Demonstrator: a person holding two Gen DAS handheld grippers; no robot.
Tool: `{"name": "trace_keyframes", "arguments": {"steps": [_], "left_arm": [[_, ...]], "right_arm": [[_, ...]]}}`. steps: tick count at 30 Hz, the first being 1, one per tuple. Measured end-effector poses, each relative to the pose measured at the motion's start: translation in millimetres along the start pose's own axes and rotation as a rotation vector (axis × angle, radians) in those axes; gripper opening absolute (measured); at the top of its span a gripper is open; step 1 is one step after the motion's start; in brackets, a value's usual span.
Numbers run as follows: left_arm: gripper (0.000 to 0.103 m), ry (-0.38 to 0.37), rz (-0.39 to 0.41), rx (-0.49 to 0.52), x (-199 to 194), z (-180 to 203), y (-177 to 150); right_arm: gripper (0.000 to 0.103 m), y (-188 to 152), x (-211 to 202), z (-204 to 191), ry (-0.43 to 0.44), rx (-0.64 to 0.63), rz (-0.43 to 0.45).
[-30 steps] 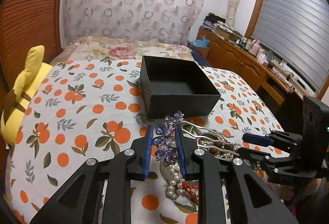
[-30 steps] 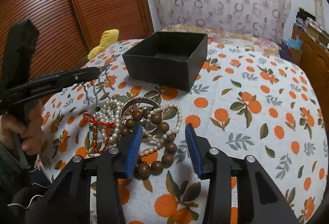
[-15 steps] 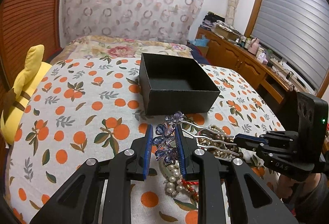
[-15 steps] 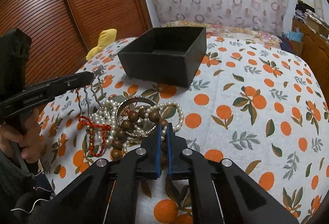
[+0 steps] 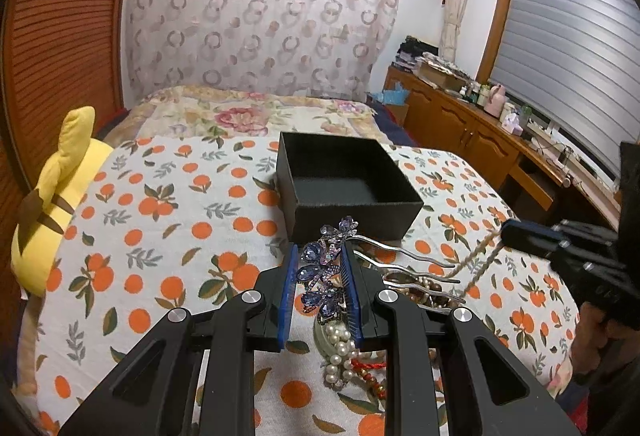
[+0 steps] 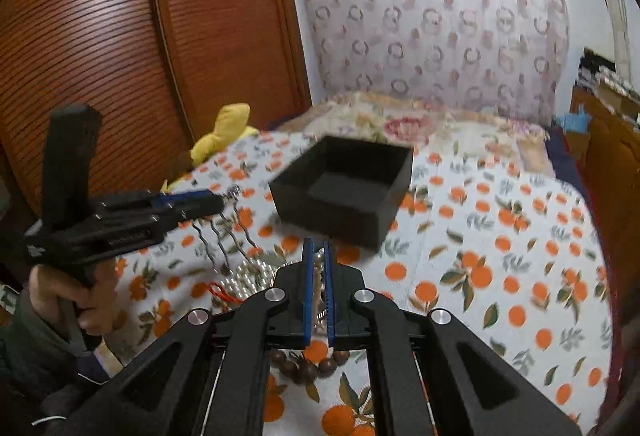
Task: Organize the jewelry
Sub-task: 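Carry both items into the black box and open both grippers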
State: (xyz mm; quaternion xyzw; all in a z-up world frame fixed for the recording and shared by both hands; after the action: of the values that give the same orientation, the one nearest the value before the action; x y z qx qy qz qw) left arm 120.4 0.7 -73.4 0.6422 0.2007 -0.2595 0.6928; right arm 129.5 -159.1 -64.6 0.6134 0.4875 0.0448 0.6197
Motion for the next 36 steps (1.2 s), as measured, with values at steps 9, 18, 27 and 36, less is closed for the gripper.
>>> {"name": "trace_keyframes", "arguments": {"steps": [9, 18, 27, 36], "left_arm": [[0.020, 0.015, 0.040, 0.020, -10.7, 2.5, 16.4], [0.020, 0.037, 0.077, 0.047, -15.6, 7.3, 37.4], [0.020, 0.050, 0.087, 0.041, -9.2, 4.8, 53.7], [0.020, 0.069, 0.088, 0.034, 7.4, 1.8, 71.2]], "right_arm": [[0.006, 42.9, -28.5, -10.1, -0.022, -0.058, 0.075], [0.006, 78.5, -42.6, -15.6, -0.040, -0.105, 0.123], [0.006, 115.0, -54.6, -20.1, -0.059, -0.145, 0.171], [0.006, 152.7, -53.6, -10.2, -0.104, -0.176, 0.195]]}}
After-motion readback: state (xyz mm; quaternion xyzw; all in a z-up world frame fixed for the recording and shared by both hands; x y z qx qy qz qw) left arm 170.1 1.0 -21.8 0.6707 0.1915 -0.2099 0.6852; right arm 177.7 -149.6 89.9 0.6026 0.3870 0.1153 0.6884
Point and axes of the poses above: each gripper's, at about its wrist camera, not at the fingertips, and x roughly the way its jaws point, z to its right, y to its top, the point moved 8 cm from there along x, roughly the way its jaws point, and after that the axes turned 9 degrees about y, right-handed, at the moved point
